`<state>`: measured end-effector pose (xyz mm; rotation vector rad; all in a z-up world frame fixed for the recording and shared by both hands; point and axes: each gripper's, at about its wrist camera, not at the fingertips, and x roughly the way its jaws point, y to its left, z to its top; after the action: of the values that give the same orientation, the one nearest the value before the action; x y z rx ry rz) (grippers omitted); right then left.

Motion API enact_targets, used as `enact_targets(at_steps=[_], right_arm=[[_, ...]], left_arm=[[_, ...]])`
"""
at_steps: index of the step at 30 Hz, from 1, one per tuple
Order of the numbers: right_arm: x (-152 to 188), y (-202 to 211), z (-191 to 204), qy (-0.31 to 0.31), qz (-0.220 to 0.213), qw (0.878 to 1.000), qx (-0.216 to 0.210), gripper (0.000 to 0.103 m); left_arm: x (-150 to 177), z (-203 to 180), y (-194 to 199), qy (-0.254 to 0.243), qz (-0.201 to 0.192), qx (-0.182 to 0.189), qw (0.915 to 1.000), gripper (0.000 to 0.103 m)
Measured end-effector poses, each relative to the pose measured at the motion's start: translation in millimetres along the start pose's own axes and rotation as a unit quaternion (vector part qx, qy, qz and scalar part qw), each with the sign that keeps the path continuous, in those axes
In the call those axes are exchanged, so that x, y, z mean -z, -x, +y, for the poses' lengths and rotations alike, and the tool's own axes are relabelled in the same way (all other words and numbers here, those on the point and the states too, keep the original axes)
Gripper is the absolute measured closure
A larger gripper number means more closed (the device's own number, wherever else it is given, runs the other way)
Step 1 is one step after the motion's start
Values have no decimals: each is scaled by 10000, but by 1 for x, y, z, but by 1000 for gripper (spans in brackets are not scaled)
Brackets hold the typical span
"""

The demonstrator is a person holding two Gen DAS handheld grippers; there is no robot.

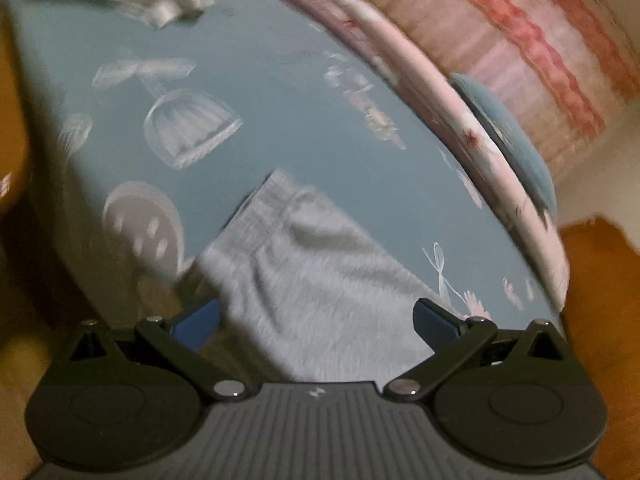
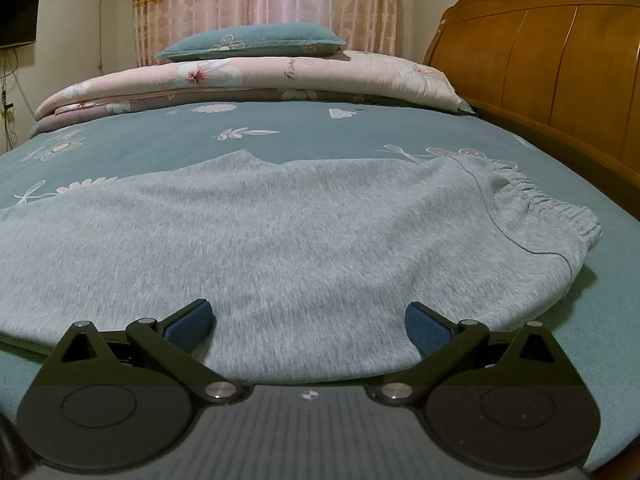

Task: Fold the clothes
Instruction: 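Move the left gripper to the elastic cuff of the sweatpants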

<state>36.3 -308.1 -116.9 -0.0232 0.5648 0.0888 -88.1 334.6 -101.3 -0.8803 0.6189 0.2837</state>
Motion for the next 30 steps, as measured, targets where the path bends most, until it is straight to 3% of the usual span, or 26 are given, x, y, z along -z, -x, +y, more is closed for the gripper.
enact_targets(at_steps=[3, 6, 14, 24, 30], right_arm=[[0, 1, 0, 9, 0, 10000, -12, 0], [0, 1, -1, 14, 1, 10000, -26, 0], [0, 1, 0, -3, 8, 10000, 5, 0], [1, 1, 0, -14, 11, 10000, 13, 0], [-9, 3, 4, 157, 286, 9995, -11, 0]], left_arm=[[8, 24, -12, 720, 105, 176, 9972, 1], [13, 37, -20, 1191, 151, 584, 9910, 1], [11, 53, -39, 1827, 32, 1346, 9739, 1], [5, 70, -48, 2177, -327, 1912, 9565, 1], [-1, 71, -54, 2132, -245, 1898, 9581, 1]])
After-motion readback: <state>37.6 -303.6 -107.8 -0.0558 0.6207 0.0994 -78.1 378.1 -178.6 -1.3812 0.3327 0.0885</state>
